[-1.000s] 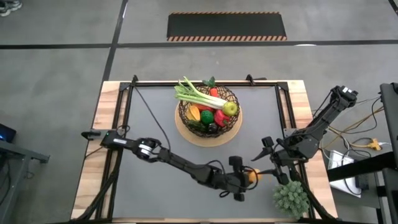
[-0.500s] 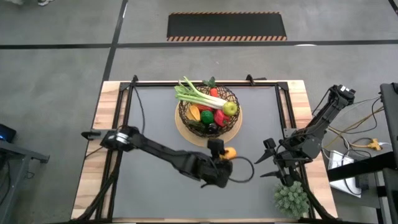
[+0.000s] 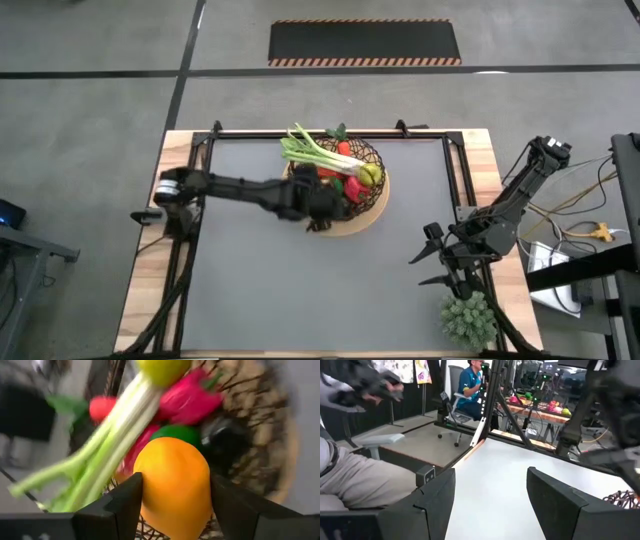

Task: Build produce basket
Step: Put the lemon into the basket, then return to Home Position

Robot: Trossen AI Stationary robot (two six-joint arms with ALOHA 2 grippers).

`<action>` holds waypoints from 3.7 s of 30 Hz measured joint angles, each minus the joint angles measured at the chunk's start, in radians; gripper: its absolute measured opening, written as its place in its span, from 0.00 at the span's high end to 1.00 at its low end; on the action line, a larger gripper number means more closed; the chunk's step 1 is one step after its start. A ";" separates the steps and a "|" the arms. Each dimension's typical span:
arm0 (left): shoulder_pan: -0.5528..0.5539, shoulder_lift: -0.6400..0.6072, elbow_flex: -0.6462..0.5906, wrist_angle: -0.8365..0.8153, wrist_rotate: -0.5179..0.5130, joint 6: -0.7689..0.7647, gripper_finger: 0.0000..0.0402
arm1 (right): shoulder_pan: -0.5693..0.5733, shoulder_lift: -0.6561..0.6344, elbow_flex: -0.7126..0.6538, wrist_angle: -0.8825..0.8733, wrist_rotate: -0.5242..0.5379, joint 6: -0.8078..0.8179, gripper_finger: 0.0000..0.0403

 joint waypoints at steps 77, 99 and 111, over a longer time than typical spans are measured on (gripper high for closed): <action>-0.176 -1.394 -1.418 1.195 0.193 0.450 0.54 | -0.807 0.246 0.023 0.363 -0.316 -0.293 0.43; -0.173 -1.824 -1.623 1.116 0.179 0.377 0.77 | -0.877 -0.250 -0.202 0.180 -0.312 -0.251 0.43; -0.173 -1.822 -1.639 1.169 0.181 0.371 0.83 | -0.877 -0.501 -0.279 0.128 -0.369 -0.223 0.43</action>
